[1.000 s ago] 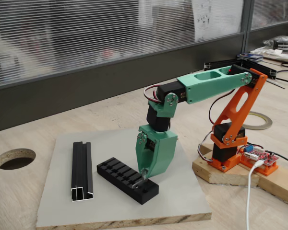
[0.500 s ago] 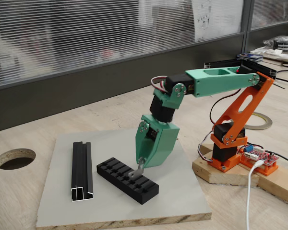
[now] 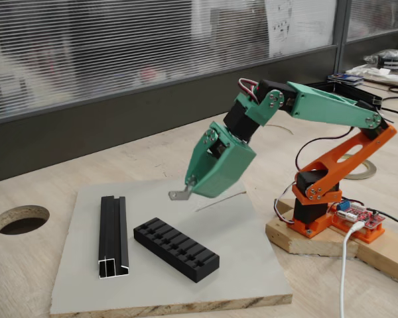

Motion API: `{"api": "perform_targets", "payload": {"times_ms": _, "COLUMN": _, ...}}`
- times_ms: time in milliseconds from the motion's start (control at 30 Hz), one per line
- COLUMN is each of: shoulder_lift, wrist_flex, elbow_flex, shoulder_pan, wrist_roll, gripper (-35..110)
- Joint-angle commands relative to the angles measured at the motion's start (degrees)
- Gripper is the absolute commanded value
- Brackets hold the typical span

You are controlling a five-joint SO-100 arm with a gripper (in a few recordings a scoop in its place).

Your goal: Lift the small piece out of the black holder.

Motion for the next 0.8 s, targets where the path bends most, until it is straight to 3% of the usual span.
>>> {"api": "perform_targets", "payload": {"times_ms": 0, "shoulder_lift": 4.6, "wrist_flex": -0.2, "elbow_flex": -3.0, "shoulder_pan": 2.9, "wrist_roll": 0.5, "gripper": 2}}
{"api": "perform_targets", "payload": {"times_ms": 767, "shoulder_lift": 4.4, "wrist_flex": -0.1, "elbow_flex": -17.1, "shoulder_pan": 10.0, "wrist_roll": 0.4, "gripper": 2}}
